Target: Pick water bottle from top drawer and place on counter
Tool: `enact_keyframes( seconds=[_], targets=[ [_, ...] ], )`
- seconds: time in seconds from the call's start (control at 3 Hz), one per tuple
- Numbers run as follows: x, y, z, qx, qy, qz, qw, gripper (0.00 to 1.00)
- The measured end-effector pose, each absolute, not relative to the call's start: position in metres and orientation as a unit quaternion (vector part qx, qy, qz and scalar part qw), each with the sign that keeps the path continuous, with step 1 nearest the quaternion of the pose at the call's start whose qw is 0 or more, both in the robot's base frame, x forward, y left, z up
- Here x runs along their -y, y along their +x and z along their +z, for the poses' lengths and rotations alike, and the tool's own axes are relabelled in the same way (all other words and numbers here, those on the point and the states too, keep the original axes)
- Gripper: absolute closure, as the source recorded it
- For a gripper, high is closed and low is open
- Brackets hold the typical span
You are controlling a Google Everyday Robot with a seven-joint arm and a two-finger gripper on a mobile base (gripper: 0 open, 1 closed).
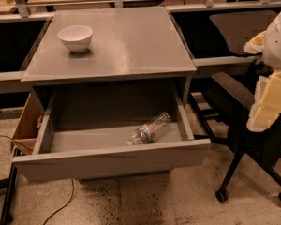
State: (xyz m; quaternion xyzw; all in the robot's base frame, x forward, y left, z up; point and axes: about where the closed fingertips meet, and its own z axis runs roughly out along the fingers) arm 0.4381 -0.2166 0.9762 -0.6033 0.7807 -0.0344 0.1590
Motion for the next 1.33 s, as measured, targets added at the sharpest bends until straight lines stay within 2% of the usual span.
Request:
enact_keyframes(
  seconds=[0.67, 1.33],
  targets=[
    [0.199, 0.457, 0.963, -0.756, -0.636, -0.034, 0.15, 0.0],
    [0.146, 0.518, 0.901, -0.664, -0.741, -0.018, 0.099, 0.0]
  ],
)
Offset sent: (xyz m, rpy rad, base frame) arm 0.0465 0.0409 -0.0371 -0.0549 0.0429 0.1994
